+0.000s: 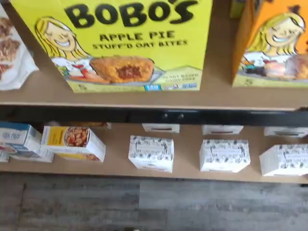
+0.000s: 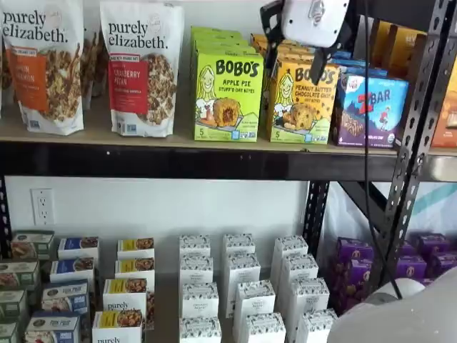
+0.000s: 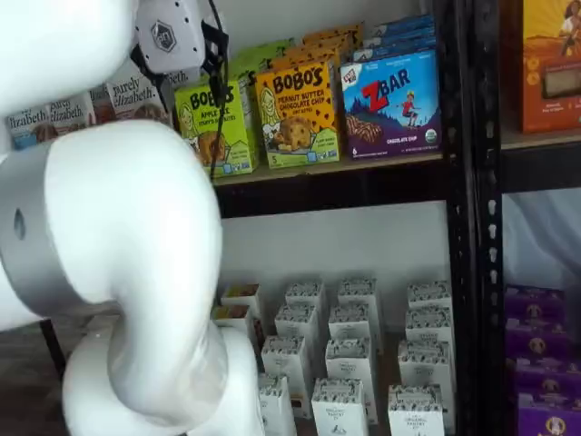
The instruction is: Pick the green box on the top shelf, the fourth from the left
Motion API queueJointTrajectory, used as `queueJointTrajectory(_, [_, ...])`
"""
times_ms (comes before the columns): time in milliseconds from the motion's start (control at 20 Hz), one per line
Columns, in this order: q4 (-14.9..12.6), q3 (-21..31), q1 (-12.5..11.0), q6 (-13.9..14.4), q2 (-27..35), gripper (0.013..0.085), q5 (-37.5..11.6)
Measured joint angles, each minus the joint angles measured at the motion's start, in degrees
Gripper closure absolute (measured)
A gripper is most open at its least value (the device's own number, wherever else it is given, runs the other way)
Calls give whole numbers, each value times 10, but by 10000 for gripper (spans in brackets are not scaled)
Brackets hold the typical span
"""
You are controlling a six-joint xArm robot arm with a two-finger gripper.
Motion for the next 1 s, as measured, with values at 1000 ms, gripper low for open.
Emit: queueJointTrajectory(1000, [9, -23, -5, -4, 81, 130, -92])
